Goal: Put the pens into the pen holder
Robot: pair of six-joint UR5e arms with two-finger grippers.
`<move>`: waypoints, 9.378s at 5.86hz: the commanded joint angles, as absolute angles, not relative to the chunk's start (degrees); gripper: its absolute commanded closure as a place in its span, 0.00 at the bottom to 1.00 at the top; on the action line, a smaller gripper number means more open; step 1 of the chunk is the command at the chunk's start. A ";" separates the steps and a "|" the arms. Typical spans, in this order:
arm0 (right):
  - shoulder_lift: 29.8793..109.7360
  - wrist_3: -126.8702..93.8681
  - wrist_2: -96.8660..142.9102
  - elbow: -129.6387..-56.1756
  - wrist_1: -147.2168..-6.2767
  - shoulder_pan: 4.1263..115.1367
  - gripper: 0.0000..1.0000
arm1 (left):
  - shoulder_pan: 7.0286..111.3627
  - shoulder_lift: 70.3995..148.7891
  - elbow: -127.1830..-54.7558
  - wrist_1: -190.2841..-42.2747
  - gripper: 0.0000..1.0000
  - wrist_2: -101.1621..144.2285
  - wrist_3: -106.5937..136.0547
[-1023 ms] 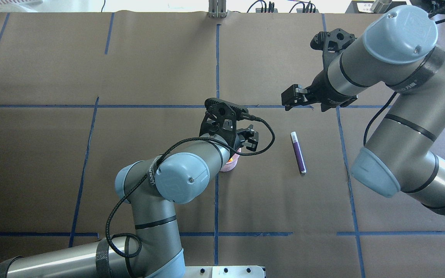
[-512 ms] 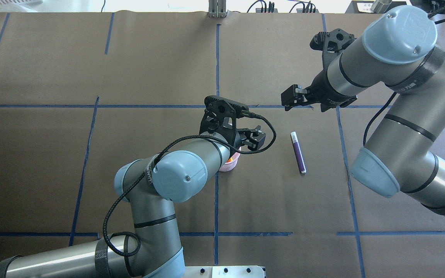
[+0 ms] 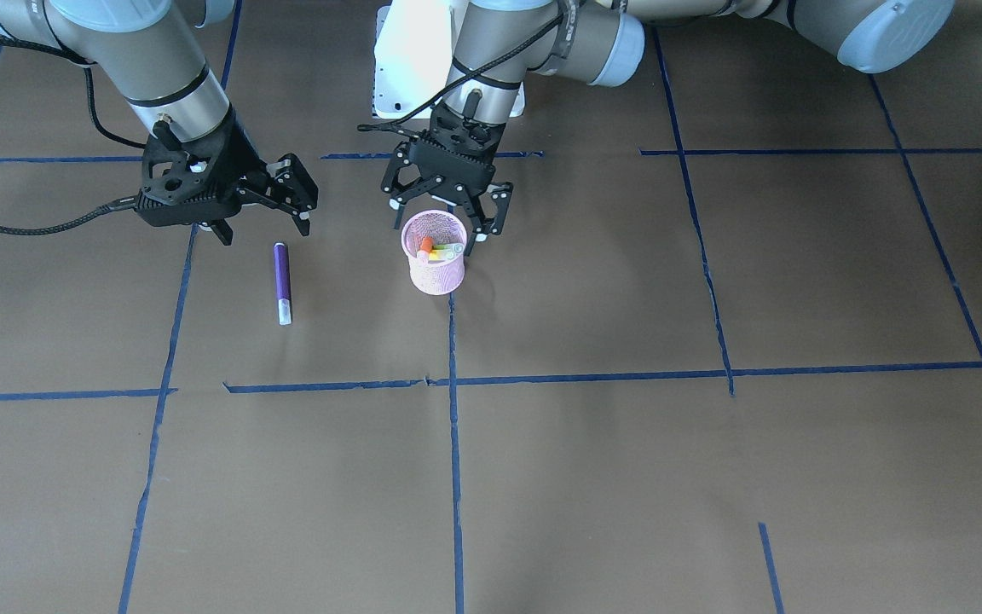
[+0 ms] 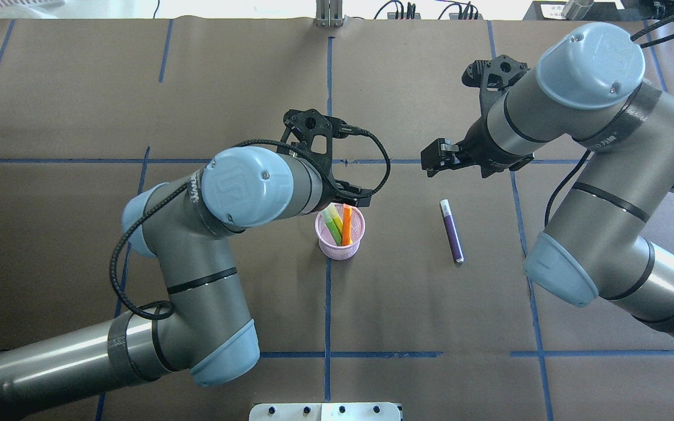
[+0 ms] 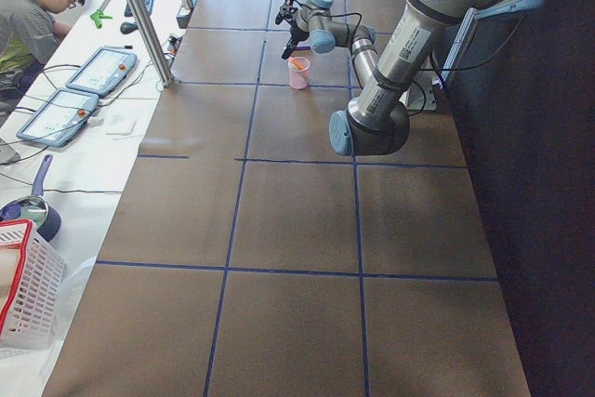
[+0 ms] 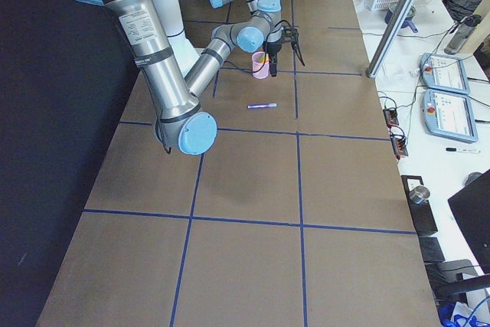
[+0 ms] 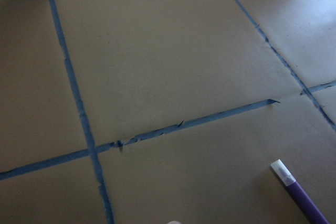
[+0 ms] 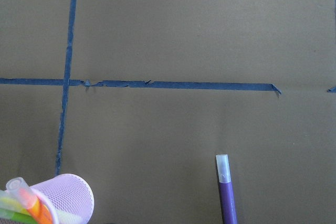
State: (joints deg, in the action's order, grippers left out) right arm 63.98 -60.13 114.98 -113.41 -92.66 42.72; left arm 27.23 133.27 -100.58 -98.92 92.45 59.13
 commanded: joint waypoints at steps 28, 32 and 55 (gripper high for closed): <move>61.26 -90.58 59.78 -111.27 -77.79 19.99 1.00 | 36.57 123.22 -112.24 -79.37 0.00 113.55 59.68; 59.52 -92.63 40.48 -105.24 -78.13 11.96 1.00 | 36.56 123.22 -112.32 -79.45 0.00 113.55 59.59; 91.98 10.75 124.72 -115.67 -108.28 79.32 0.00 | 77.56 93.90 -110.93 -79.72 0.00 130.94 1.20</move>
